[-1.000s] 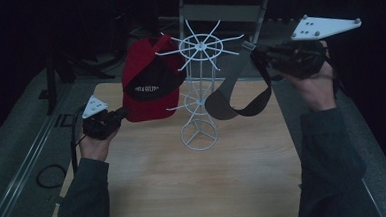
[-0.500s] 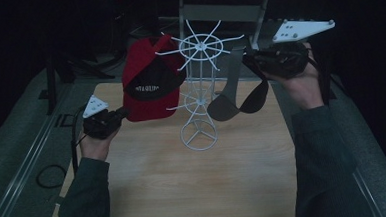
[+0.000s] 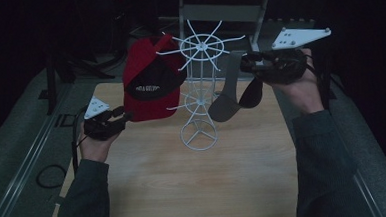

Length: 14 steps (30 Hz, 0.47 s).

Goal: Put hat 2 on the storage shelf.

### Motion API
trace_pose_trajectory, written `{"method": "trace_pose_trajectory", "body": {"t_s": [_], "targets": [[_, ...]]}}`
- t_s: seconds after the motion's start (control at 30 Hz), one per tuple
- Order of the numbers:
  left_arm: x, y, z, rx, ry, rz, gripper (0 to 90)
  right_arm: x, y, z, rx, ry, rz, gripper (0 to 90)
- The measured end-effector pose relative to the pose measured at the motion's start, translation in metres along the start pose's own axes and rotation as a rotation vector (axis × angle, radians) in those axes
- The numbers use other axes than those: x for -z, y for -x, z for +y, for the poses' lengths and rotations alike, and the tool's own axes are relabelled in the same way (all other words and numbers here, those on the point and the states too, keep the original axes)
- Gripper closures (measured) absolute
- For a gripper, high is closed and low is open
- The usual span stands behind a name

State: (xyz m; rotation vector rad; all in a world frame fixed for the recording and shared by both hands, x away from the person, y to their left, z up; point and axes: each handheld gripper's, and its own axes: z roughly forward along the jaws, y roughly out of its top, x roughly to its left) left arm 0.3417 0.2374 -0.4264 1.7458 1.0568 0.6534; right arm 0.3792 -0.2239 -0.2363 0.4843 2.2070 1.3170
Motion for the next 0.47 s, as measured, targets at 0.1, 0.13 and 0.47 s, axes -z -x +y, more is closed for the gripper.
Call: {"method": "trace_pose_trajectory", "body": {"t_s": [0.1,0.13,0.47], "targets": [[0.0021,-0.0018,-0.0005,0.014,0.018,0.002,52.5,0.001,0.0012,-0.0051,-0.008,0.0,-0.029,44.4],[0.003,-0.0023,-0.0005,0.021,0.026,-0.001,51.4,0.0009,0.0018,-0.0061,-0.014,-0.005,-0.031,40.5],[0.0058,-0.0027,0.0009,0.052,0.064,0.023,33.3,0.0035,0.0062,-0.0112,-0.049,-0.006,-0.094,19.8]]}}
